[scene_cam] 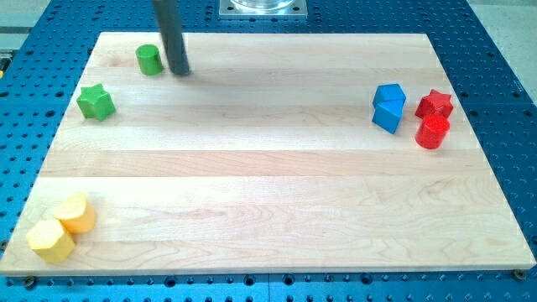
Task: Move the green circle horizontally right to the green star
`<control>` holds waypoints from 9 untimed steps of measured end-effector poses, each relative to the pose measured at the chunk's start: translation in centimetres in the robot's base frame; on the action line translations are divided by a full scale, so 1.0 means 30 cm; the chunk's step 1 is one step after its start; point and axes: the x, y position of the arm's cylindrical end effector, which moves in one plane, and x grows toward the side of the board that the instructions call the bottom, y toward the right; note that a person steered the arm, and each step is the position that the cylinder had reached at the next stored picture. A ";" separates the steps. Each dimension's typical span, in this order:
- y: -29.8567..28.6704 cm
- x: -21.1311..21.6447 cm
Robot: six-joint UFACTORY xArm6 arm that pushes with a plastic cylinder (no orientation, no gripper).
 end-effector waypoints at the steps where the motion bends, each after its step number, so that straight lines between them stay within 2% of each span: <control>1: 0.014 -0.142; 2: -0.132 -0.194; 3: -0.194 -0.177; 4: -0.209 -0.006; 6: -0.242 0.048; 7: -0.210 -0.009; 8: -0.210 0.047; 9: -0.210 0.163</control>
